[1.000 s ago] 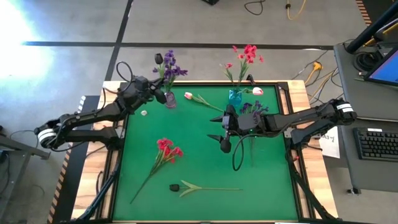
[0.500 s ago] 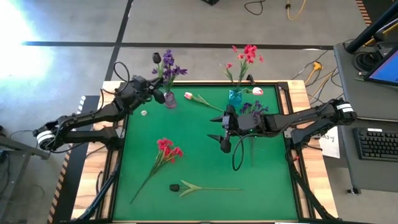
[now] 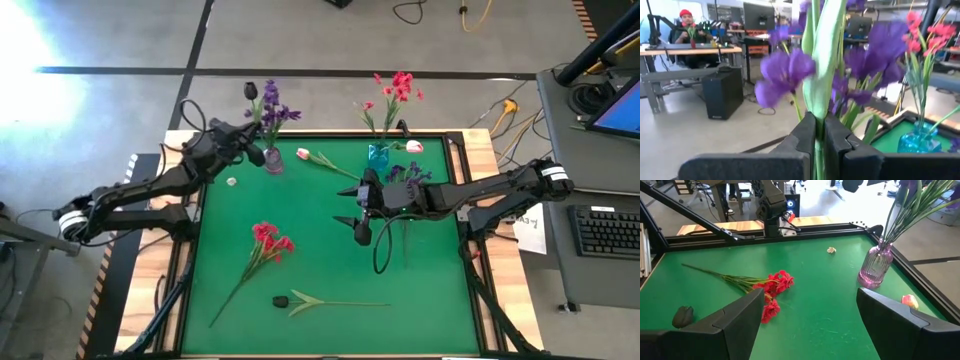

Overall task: Sort flowers into vase by color
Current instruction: Put the right black flower into the violet vase

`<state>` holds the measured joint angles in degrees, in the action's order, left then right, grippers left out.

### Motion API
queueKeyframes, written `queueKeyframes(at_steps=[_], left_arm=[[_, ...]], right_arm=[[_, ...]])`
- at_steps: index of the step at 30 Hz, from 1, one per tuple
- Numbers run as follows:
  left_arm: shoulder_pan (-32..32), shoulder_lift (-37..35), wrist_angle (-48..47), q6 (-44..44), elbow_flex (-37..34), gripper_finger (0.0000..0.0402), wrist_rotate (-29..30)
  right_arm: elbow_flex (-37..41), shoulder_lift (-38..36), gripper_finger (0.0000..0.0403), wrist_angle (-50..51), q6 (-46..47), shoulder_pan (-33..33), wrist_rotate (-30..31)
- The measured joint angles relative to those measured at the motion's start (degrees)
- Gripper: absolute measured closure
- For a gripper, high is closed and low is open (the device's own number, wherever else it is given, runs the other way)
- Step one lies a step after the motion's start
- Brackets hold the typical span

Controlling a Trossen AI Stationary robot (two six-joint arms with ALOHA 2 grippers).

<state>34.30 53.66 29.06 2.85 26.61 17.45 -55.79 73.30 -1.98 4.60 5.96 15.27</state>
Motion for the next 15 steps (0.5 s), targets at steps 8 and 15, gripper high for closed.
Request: queueKeyframes(at_steps=[8,15], left_arm=[[-0.1,-4.8,0.0,0.0,0.0,0.0401,-5.0],[-0.3,-9.8,-1.4,3.2,0.0,0.0401,-9.9]], right_arm=[[0.0,0.0,0.0092,0.0,0.0,0.0,0.0],[0.0,0.0,0.0092,0.0,-0.1,0.0,0.0]])
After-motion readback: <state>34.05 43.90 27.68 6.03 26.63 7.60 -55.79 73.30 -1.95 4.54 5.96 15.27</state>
